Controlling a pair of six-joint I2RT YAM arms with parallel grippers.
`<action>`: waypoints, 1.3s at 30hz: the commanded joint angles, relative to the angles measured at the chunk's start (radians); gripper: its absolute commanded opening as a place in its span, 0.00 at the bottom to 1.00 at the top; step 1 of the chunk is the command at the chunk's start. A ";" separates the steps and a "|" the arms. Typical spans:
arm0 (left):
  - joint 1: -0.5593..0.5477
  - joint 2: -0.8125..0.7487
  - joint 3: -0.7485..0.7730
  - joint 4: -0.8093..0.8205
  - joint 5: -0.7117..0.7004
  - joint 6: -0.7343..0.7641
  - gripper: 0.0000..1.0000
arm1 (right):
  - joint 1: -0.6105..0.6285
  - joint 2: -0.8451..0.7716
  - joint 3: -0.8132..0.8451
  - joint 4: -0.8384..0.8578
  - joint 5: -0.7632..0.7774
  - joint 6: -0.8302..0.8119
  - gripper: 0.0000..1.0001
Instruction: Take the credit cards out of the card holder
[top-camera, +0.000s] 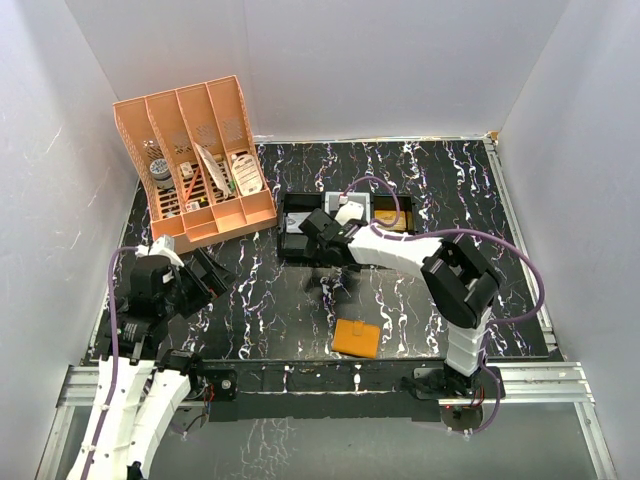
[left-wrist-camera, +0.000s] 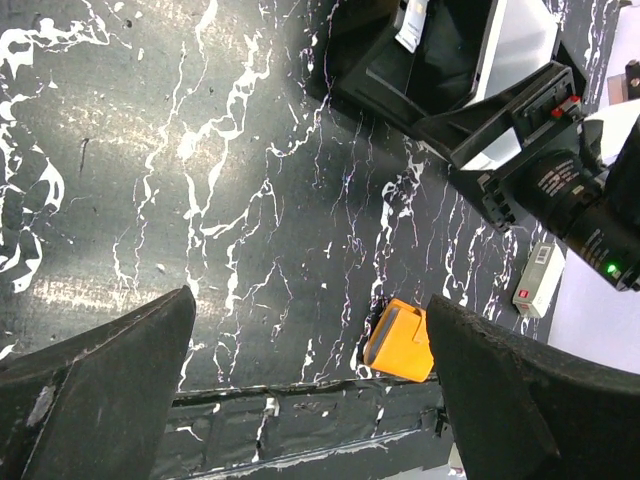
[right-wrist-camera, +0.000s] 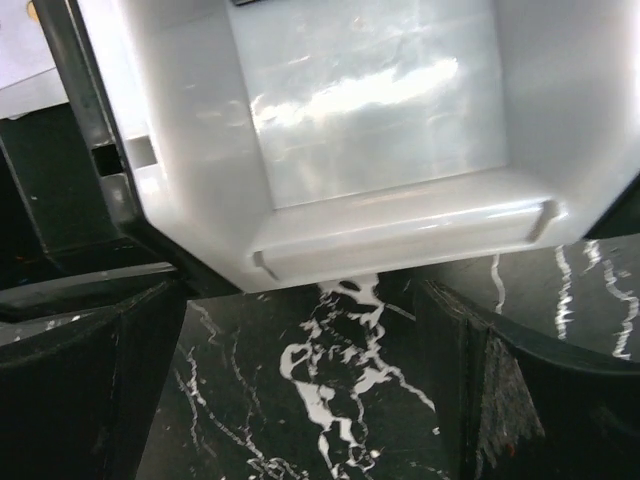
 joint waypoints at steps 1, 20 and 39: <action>0.001 -0.028 -0.026 0.063 0.067 0.002 0.99 | -0.007 0.002 0.083 -0.119 0.105 -0.091 0.98; 0.001 -0.110 -0.105 0.360 0.310 -0.089 0.99 | -0.001 -0.923 -0.560 -0.011 -0.564 -0.146 0.98; 0.001 -0.005 -0.235 0.399 0.581 -0.199 0.99 | 0.155 -0.773 -0.702 0.086 -0.578 0.036 0.98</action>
